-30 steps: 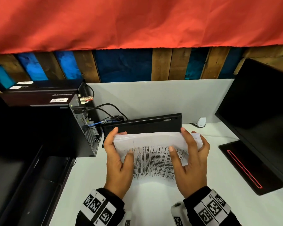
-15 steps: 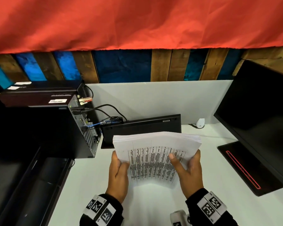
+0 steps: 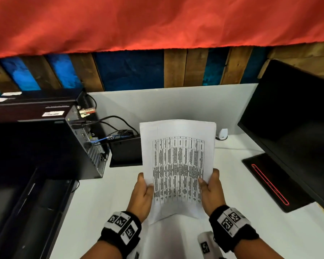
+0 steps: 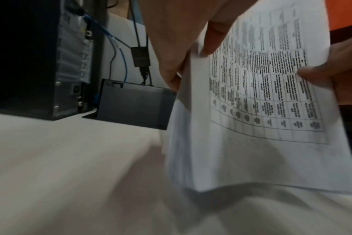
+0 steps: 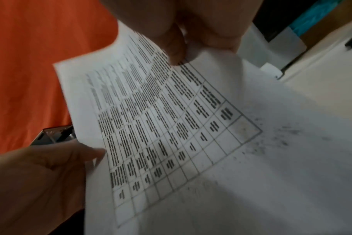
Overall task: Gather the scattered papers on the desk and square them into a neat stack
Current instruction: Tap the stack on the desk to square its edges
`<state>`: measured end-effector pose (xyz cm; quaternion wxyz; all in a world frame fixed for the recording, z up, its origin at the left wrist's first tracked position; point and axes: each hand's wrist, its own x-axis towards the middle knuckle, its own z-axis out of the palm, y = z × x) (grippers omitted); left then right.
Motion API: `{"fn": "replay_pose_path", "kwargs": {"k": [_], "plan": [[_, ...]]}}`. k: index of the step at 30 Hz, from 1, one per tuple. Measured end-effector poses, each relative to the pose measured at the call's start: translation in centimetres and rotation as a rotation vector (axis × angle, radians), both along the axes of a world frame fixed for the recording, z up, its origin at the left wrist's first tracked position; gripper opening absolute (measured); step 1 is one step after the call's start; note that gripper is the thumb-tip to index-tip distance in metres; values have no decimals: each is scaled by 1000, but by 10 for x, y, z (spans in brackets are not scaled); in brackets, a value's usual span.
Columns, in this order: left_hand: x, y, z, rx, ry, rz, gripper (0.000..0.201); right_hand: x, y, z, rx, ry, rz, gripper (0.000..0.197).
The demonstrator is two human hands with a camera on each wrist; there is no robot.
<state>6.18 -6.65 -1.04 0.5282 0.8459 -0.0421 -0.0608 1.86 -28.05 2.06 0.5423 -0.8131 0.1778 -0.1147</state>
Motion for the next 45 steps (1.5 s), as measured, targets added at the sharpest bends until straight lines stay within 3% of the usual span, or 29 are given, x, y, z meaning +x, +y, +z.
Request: {"fn": "replay_pose_path", "kwargs": {"k": [2, 5, 8, 11, 15, 18, 23, 27, 32, 39, 45], "plan": [[6, -20, 12, -5, 1, -65, 23, 3, -21, 10, -112, 39, -19, 17], [15, -52, 20, -39, 94, -155, 16, 8, -62, 16, -187, 188, -20, 17], [16, -84, 17, -49, 296, -211, 8, 6, -100, 17, -203, 358, -14, 20], [8, -114, 4, -4, 454, -212, 20, 0, -128, 2, -233, 524, -6, 40], [-2, -142, -22, 65, 567, -240, 9, -9, -153, -30, -217, 648, -23, 58], [-8, -153, -36, 85, 640, -243, 26, -12, -165, -47, -192, 689, -39, 58], [-19, -164, -45, 114, 724, -214, 16, -14, -176, -63, -177, 723, -100, 52], [-20, -162, -55, -43, 902, -137, 19, -18, -189, -70, -206, 746, -103, 51], [-28, -152, -61, -67, 876, -116, 9, -35, -203, -75, -260, 857, -28, 47], [-44, -149, -52, -44, 817, -194, 39, -49, -202, -72, -259, 895, -6, 51], [-55, -144, -50, 1, 861, -290, 79, -58, -196, -75, -328, 875, -65, 49]]}}
